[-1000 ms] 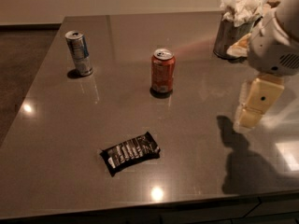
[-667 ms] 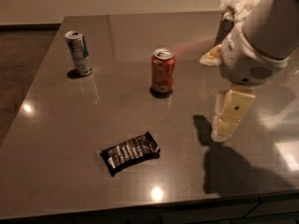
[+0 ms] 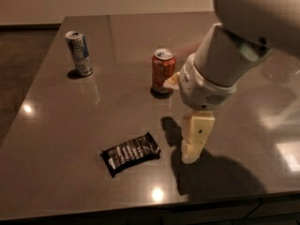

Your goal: Move rxbar chocolate near coke can

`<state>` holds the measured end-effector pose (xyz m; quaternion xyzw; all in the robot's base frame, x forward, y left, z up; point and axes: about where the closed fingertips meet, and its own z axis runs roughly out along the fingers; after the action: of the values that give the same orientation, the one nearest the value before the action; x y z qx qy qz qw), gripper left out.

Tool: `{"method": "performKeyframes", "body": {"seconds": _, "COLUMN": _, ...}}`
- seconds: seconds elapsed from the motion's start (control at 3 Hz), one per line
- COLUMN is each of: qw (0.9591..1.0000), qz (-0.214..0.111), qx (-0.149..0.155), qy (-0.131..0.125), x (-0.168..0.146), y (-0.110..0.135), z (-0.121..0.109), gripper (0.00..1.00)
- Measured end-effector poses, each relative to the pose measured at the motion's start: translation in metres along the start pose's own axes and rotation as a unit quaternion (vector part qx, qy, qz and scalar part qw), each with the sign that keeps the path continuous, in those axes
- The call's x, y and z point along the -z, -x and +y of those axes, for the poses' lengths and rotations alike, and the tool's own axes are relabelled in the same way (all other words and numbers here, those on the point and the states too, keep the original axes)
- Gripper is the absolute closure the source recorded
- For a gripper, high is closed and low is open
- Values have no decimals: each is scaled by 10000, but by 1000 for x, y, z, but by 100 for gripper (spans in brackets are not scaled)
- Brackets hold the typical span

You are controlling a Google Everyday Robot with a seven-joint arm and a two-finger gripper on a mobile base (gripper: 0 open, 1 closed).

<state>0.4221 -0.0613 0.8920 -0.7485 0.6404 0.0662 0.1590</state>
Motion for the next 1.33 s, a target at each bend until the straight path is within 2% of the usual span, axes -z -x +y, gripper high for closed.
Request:
{"method": "performKeyframes", "body": {"seconds": 0.67, "qw": 9993, "qz": -82, "qx": 297, "qy": 223, "x": -48, "y": 20, "z": 10, "gripper": 0}}
{"method": "performKeyframes", "body": {"seconds": 1.0, "qw": 9989, "qz": -66, "qx": 393, "qy": 237, "x": -64, "y": 33, "z": 11, "gripper": 0}}
{"method": "performKeyframes", "body": {"seconds": 1.33, "qw": 9986, "qz": -62, "qx": 453, "qy": 274, "x": -74, "y": 42, "z": 13, "gripper": 18}}
